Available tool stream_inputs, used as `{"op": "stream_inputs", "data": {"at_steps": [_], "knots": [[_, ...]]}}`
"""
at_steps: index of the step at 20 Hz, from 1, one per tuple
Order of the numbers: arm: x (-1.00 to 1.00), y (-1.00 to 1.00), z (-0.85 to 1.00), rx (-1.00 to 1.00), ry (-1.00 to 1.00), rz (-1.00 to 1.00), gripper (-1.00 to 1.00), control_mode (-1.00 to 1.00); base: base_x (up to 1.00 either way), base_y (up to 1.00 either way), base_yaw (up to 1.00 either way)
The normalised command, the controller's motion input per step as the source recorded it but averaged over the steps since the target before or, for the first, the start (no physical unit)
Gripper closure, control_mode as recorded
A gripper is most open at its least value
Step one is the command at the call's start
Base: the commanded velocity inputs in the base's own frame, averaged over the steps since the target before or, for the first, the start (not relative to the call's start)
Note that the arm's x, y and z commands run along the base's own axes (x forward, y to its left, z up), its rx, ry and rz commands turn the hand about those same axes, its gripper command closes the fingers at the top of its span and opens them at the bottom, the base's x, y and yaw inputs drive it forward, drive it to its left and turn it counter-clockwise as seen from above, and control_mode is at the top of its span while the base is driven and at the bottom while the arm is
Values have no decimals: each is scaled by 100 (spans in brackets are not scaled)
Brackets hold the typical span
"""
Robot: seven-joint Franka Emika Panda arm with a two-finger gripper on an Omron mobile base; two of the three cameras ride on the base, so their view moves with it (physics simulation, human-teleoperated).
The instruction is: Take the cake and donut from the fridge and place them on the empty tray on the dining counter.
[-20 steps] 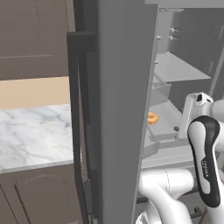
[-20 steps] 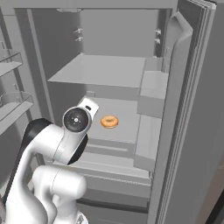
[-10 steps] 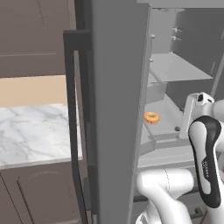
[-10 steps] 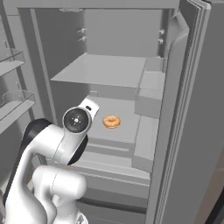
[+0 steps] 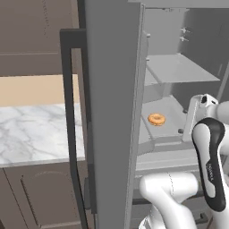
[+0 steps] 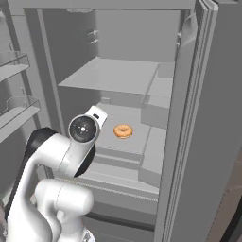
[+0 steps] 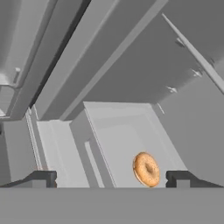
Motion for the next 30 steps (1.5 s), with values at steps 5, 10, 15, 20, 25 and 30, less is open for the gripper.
{"op": "stream_inputs", "data": {"at_steps": [5, 10, 15, 20, 25, 30], "knots": [[47, 3, 0, -3, 28, -31, -100, -100, 0, 0, 0], [54, 0, -24, -6, 19, -34, -100, -100, 0, 0, 0], [12, -20, -46, 11, 4, -29, -100, -100, 0, 0, 0], [0, -4, -36, 11, 0, -14, -100, -100, 0, 0, 0], [3, 0, -23, 12, 0, -6, -100, -100, 0, 0, 0], [23, 0, -20, 3, 1, 0, -100, -100, 0, 0, 0]]}}
